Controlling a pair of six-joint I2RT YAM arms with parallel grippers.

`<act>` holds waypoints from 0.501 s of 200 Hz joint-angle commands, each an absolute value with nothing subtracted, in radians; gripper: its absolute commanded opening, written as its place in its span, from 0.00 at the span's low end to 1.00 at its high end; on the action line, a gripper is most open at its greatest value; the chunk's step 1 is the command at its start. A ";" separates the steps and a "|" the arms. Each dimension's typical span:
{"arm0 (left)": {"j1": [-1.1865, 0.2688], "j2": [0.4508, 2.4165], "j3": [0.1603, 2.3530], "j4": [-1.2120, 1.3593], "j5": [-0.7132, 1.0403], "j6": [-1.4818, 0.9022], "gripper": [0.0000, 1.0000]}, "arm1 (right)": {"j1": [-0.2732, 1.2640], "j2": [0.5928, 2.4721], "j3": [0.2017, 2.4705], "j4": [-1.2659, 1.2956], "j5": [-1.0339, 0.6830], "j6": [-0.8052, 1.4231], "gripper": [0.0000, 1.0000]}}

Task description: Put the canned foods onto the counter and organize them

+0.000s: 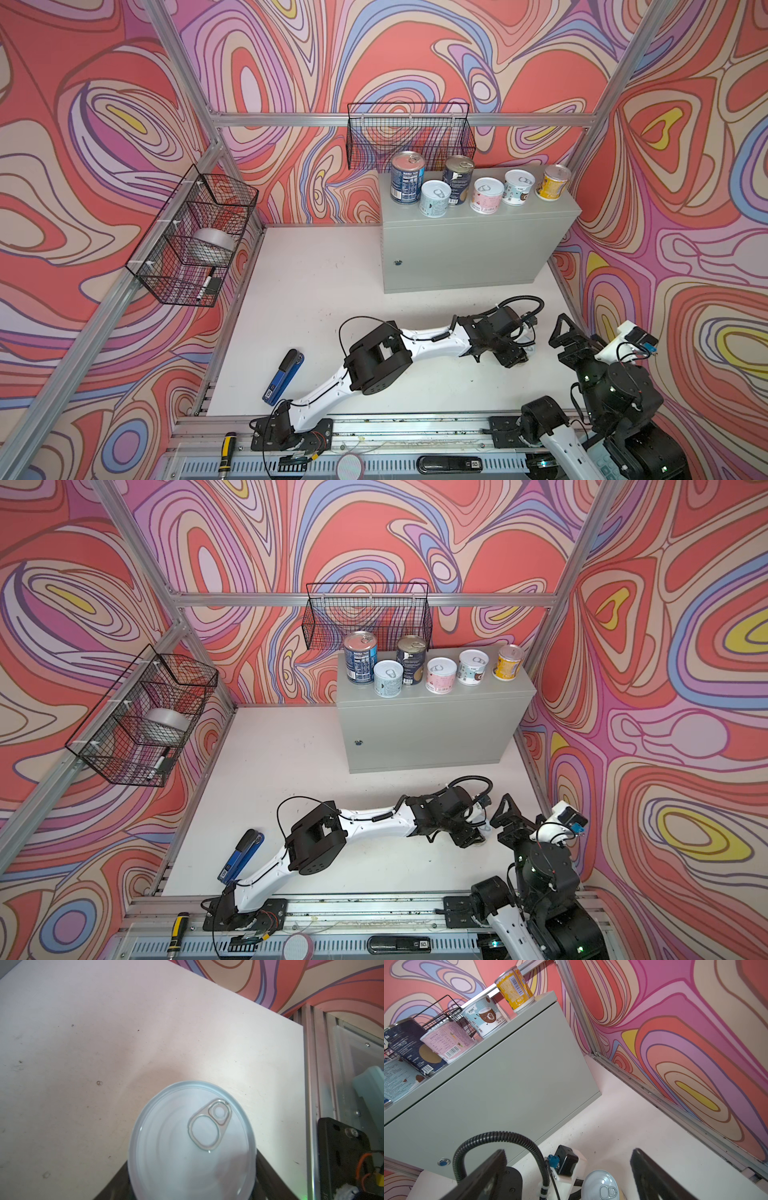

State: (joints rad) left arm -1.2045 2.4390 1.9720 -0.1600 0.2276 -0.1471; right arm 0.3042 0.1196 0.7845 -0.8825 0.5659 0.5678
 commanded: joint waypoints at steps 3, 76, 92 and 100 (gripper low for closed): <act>-1.207 2.476 1.988 -0.162 0.225 -0.159 0.58 | 0.308 0.125 0.774 -0.860 0.526 0.540 0.96; -1.162 2.392 1.814 -0.017 0.219 -0.238 0.58 | 0.308 0.182 0.765 -0.821 0.428 0.488 0.96; -1.156 2.375 1.789 -0.004 0.215 -0.245 0.59 | 0.308 0.191 0.767 -0.824 0.435 0.490 0.96; -1.155 2.364 1.769 0.009 0.210 -0.248 0.62 | 0.308 0.195 0.765 -0.825 0.442 0.490 0.96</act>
State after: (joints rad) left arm -1.1675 2.4241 1.8149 -0.0311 0.2268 -0.2153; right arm 0.3042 0.1768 0.7731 -0.8371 0.4442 0.5041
